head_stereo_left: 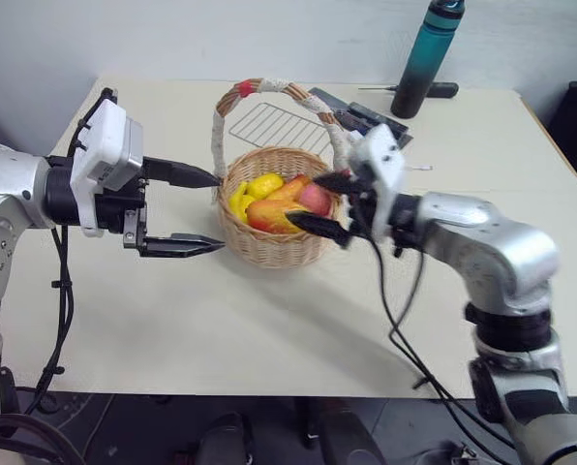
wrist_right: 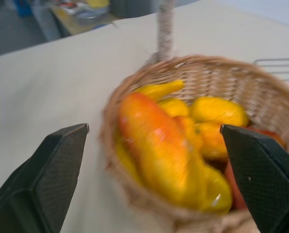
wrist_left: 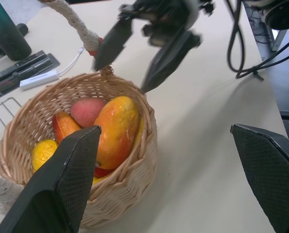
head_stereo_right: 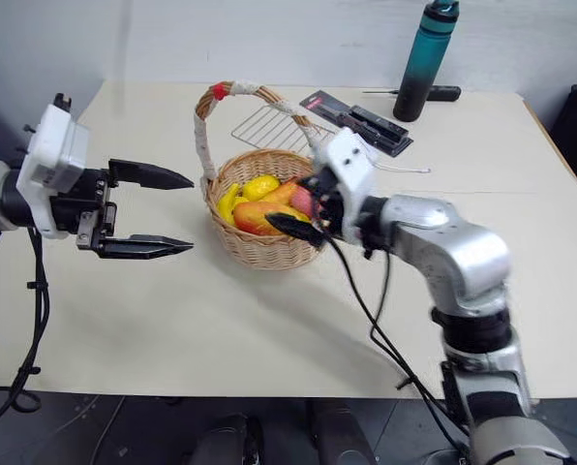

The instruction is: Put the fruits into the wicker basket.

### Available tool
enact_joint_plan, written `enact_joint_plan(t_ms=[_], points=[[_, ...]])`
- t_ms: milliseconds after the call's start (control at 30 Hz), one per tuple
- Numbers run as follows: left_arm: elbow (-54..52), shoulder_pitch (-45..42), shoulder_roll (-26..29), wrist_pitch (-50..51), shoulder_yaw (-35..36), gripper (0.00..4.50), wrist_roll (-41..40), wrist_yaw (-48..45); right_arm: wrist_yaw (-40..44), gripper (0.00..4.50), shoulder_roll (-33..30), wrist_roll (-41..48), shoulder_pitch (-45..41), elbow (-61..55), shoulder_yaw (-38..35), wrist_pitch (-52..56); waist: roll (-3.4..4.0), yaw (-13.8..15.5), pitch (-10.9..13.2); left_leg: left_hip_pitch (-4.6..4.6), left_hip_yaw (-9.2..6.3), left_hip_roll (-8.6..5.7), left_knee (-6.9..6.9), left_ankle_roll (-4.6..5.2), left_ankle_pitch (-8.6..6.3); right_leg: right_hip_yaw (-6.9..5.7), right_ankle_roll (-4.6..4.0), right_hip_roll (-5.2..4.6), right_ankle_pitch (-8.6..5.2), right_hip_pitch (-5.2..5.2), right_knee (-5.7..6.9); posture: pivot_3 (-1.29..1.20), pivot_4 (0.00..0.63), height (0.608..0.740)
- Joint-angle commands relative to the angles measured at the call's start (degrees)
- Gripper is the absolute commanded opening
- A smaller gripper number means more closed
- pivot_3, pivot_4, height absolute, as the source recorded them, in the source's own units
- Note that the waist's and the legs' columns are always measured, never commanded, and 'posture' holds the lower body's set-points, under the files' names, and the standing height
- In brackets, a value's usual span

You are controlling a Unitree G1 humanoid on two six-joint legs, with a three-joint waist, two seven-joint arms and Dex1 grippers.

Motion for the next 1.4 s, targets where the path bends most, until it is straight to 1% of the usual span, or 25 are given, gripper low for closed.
enact_joint_plan(t_ms=[33,67,100,167,200,267,367,433,500,600,700,833,933,967,1000,1100,1233,1300,1367,1400], points=[[0.5,-1.6,0.0,-1.1,0.5,4.50,0.1,0.0,1.8,4.48,-4.7,3.6,3.2,-5.6,-5.8,0.3,0.00,-0.1,0.0,0.01,0.00,0.00,0.00,0.01,-0.01,-0.01,0.00,0.00,0.00,0.01,0.00,0.00,0.150,0.740],[1.0,-1.8,-0.2,-1.6,0.1,4.50,0.6,0.1,-1.0,4.48,-5.2,1.4,4.0,-4.9,-6.0,-0.1,0.00,-0.2,0.0,0.02,0.00,0.00,0.01,0.20,-0.11,0.01,0.01,0.00,0.00,0.03,-0.03,0.00,0.150,0.740],[1.4,-2.1,-0.5,-2.1,-0.2,4.50,1.2,0.3,-5.0,4.48,-4.1,-0.8,4.0,-3.4,-6.2,-0.5,-0.01,-0.4,0.0,0.06,0.02,-0.01,0.01,0.24,-0.14,0.02,0.01,0.00,0.00,0.06,-0.01,0.00,0.150,0.740],[1.9,-2.6,-1.0,-2.5,-0.7,4.50,1.6,0.5,-11.8,4.48,0.2,-2.8,2.9,-0.5,-6.9,-0.9,-0.02,-0.9,0.0,0.29,0.07,-0.01,0.01,0.24,-0.13,0.08,0.00,0.01,0.00,0.25,-0.02,0.00,0.150,0.740],[2.0,-2.9,-1.2,-2.6,-0.9,4.50,1.6,0.5,-13.7,4.48,2.0,-3.2,2.4,0.1,-6.7,-1.3,-0.03,-1.1,0.0,0.33,0.09,-0.01,0.01,0.21,-0.11,0.12,0.00,0.02,0.00,0.28,-0.02,0.00,0.150,0.740],[2.2,-3.5,-1.5,-2.7,-1.2,4.50,1.6,0.5,-15.7,4.48,5.1,-4.0,1.7,0.9,-5.3,-2.6,-0.01,-1.3,0.0,0.31,0.09,-0.02,-0.01,0.18,-0.03,0.16,0.00,0.05,0.00,0.27,-0.02,0.00,0.150,0.740],[2.7,-4.3,-1.9,-2.9,-1.7,4.50,1.9,0.3,-19.6,4.48,10.0,-7.6,0.3,4.2,-2.0,-5.8,0.00,-1.7,0.0,0.34,0.04,0.00,-0.04,0.11,0.02,0.16,-0.01,0.11,0.01,0.27,0.05,0.00,0.150,0.740],[3.3,-5.0,-2.2,-3.3,-2.0,4.50,2.3,0.3,-20.9,4.48,12.5,-9.9,-0.6,6.7,0.5,-8.3,0.00,-1.8,0.0,0.33,0.02,0.01,-0.05,0.06,0.05,0.15,-0.01,0.11,0.01,0.26,0.07,0.00,0.150,0.740],[3.9,-5.6,-2.5,-3.4,-2.2,4.50,2.4,0.3,-21.8,4.48,14.9,-11.3,-1.6,9.3,1.4,-10.7,0.00,-1.8,0.0,0.33,0.01,0.01,-0.06,0.06,0.05,0.14,-0.01,0.11,0.01,0.26,0.06,0.00,0.150,0.740],[3.8,-6.1,-2.9,-3.0,-1.9,4.50,1.7,0.7,-23.3,3.89,17.3,-12.8,-2.4,13.0,1.0,-13.7,0.00,-1.7,0.0,0.28,0.02,0.00,-0.07,-0.03,0.08,0.14,-0.01,0.09,0.01,0.24,0.02,0.00,0.150,0.740],[3.5,-6.1,-3.1,-2.6,-1.6,4.50,1.4,0.8,-21.7,2.83,16.2,-14.4,-1.6,13.2,2.6,-15.9,0.00,-1.6,0.0,0.20,0.03,0.00,-0.07,-0.06,0.05,0.10,0.01,0.03,0.00,0.21,-0.07,0.00,0.150,0.740],[3.2,-5.7,-3.4,-2.6,-1.5,4.50,1.1,1.2,-20.9,1.51,16.0,-14.1,-0.6,11.9,2.0,-16.2,0.00,-1.5,0.0,0.19,0.03,0.00,-0.07,-0.05,0.00,0.09,0.06,0.02,-0.03,0.21,-0.09,0.00,0.150,0.740],[3.0,-5.9,-4.0,-2.2,-1.3,4.50,0.5,1.6,-20.6,0.44,15.7,-14.4,-0.2,11.1,2.1,-16.5,0.00,-1.6,0.0,0.21,0.04,0.00,-0.06,-0.05,0.00,0.10,0.06,0.02,-0.03,0.21,-0.06,0.00,0.150,0.740],[2.9,-6.1,-4.2,-2.1,-1.3,4.50,0.3,1.7,-20.6,0.22,15.6,-14.5,-0.1,11.0,2.1,-16.6,0.00,-1.7,0.0,0.21,0.04,0.00,-0.06,-0.06,0.00,0.10,0.06,0.02,-0.03,0.21,-0.05,0.00,0.150,0.740],[2.8,-6.4,-4.6,-1.6,-1.1,4.50,-0.3,1.9,-20.4,0.17,15.3,-14.3,0.1,10.4,1.9,-16.6,0.00,-1.7,0.0,0.22,0.05,0.00,-0.05,-0.07,0.00,0.11,0.06,0.02,-0.03,0.21,-0.03,0.00,0.150,0.740],[1.8,-7.7,-6.2,0.5,-0.4,4.50,-2.8,3.1,-18.3,0.17,11.9,-13.5,1.2,7.1,0.3,-16.9,0.00,-1.5,0.0,0.22,0.01,0.01,-0.06,-0.09,0.02,0.08,0.06,0.04,-0.03,0.21,-0.01,0.00,0.150,0.740],[0.5,-8.3,-8.0,2.9,0.5,4.50,-6.3,4.0,-16.1,0.17,5.9,-10.1,3.2,3.3,-6.9,-15.8,0.01,-0.9,0.0,0.19,0.02,-0.02,-0.06,-0.05,-0.01,0.09,0.08,0.01,-0.05,0.21,-0.06,0.00,0.150,0.740],[0.3,-8.8,-8.8,3.4,0.3,4.50,-7.1,4.5,-13.1,0.17,1.2,-7.6,4.8,1.4,-11.4,-15.6,0.03,-0.3,0.0,0.18,0.03,-0.02,-0.06,-0.05,-0.02,0.09,0.11,0.01,-0.06,0.21,-0.08,0.00,0.150,0.740],[0.1,-9.3,-9.7,3.6,-0.1,4.50,-7.8,4.4,-8.0,0.17,-6.4,-5.3,8.8,0.7,-18.0,-14.8,0.04,0.0,0.0,0.19,0.03,-0.02,-0.06,-0.05,-0.03,0.09,0.12,0.01,-0.07,0.21,-0.11,0.00,0.150,0.740],[0.0,-9.3,-9.9,3.6,-0.2,4.50,-8.0,4.2,-6.5,0.17,-8.9,-4.6,10.4,0.7,-19.9,-14.5,0.04,0.3,0.0,0.18,0.01,-0.03,-0.08,-0.04,-0.03,0.09,0.13,0.02,-0.07,0.22,-0.12,0.00,0.150,0.740]])
